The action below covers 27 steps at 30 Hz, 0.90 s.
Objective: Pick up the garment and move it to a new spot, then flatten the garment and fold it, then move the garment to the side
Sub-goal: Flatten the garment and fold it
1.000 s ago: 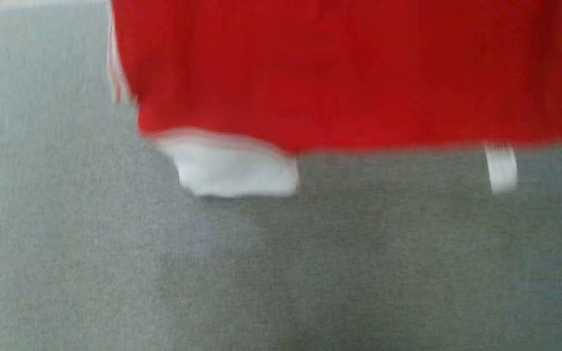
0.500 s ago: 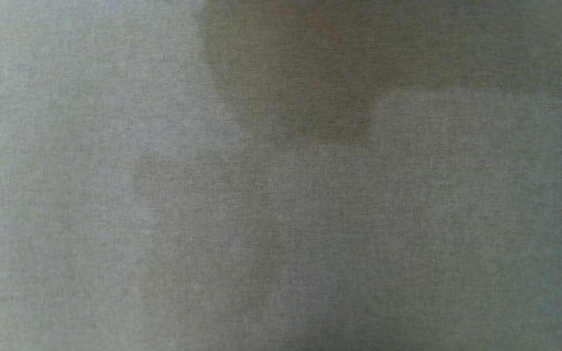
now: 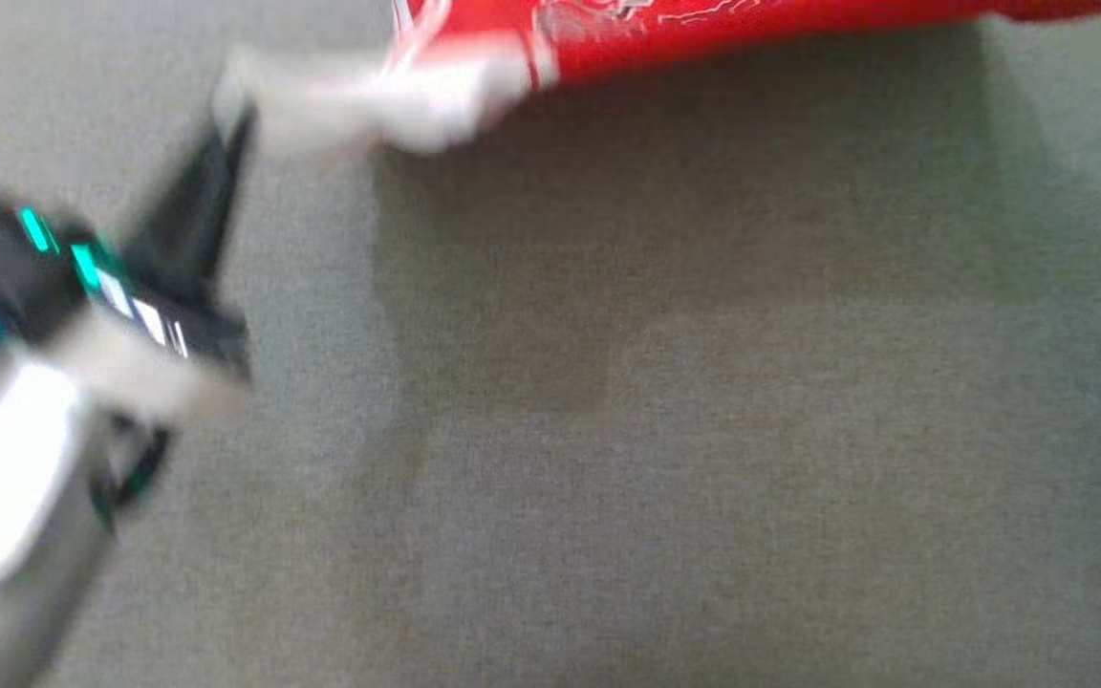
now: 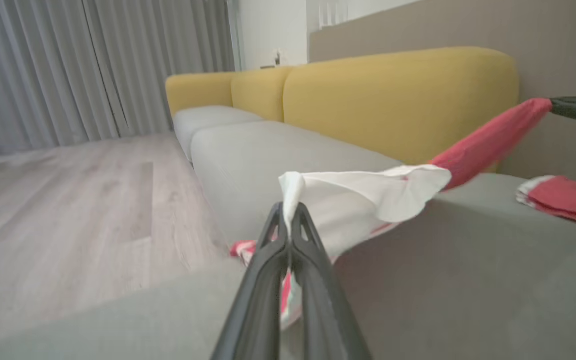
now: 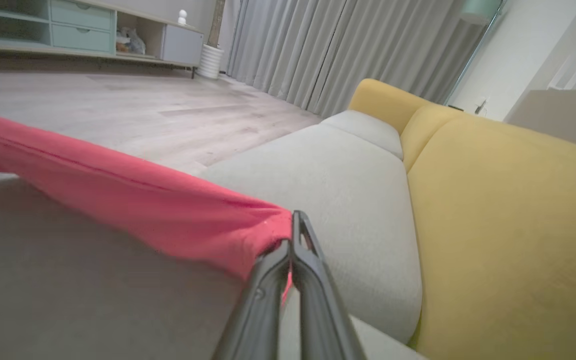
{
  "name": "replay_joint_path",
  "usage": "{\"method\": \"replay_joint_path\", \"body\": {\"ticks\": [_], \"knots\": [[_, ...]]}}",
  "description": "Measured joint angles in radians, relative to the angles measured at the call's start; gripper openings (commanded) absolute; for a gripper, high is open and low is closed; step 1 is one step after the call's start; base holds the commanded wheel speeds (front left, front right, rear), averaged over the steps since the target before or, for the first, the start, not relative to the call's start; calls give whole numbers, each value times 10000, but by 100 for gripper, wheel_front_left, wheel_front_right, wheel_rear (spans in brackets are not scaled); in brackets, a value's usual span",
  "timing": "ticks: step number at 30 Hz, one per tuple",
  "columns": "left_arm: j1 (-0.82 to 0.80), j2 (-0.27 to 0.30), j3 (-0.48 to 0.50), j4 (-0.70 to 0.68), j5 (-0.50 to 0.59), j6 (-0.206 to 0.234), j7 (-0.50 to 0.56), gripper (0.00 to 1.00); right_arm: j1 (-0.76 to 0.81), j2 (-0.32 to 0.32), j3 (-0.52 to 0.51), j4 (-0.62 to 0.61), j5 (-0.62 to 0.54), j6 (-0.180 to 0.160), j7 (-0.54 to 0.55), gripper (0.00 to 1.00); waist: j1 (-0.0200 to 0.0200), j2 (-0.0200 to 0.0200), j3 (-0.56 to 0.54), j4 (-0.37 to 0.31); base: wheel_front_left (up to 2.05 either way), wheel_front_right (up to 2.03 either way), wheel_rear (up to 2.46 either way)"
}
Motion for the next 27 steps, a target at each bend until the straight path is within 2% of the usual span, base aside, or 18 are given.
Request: {"method": "replay_joint_path", "body": {"ticks": [4,7,12,15,18,21,27], "knots": [[2786,138,2,-999,102,228,8,0,2131,-288,-660,-658,58,0,0,0,-1,0,-543,-84,0,0,0],[4552,307,-6,-1687,102,662,12,0,3639,-324,-1198,-1248,128,0,0,0,-1,0,-869,-171,0,0,0],[6408,640,-121,-2980,104,1333,13,0,5935,-320,-2174,-2385,44,0,0,0,-1,0,-1037,-322,0,0,0],[6985,886,-155,-3666,81,1576,144,0,7100,-311,-2589,-2911,-77,0,2,0,-1,0,-951,-325,0,0,0],[7044,978,-27,-4025,88,1779,182,0,7763,-299,-3007,-3241,-242,0,2,0,0,0,-763,-305,0,0,0],[6505,959,48,-4004,224,1756,178,0,7588,-228,-3329,-3421,-426,0,35,0,0,0,-515,-322,0,0,0],[3705,449,368,-2903,966,1463,140,0,6239,-21,-3164,-3156,-717,0,360,0,3,0,60,-307,0,0,0]]}}
